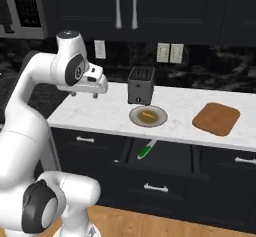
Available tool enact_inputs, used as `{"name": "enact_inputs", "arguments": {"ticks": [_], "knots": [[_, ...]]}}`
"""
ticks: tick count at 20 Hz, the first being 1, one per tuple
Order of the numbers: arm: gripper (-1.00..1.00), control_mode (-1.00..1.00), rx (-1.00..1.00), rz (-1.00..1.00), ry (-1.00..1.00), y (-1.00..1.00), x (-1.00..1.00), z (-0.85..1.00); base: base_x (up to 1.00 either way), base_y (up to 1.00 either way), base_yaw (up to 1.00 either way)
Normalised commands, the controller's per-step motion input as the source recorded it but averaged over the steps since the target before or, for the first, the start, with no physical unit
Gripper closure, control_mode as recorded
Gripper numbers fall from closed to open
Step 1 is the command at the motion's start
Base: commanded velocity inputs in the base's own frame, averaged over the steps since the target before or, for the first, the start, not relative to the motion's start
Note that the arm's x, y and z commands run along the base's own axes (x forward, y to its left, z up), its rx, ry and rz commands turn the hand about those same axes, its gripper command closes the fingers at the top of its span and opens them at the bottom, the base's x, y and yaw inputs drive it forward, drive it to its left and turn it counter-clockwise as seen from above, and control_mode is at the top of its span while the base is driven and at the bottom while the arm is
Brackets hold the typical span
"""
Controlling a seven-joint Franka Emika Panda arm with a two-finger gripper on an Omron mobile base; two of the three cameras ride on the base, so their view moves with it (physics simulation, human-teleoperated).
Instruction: Pick up the knife from the drawer and place it on the cutting board. Then place the meat from the plate to the cutting board.
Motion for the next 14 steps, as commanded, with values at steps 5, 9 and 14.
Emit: {"name": "enact_inputs", "arguments": {"ticks": [5,9,14], "knots": [[-1.00,1.00,0.00,0.00,0.00,0.00,0.00,0.00,0.00,-1.00,0.17],[-1.00,1.00,0.00,0.00,0.00,0.00,0.00,0.00,0.01,-1.00,0.20],[-1.00,1.00,0.00,0.00,0.00,0.00,0.00,0.00,0.09,-1.00,0.15]]}}
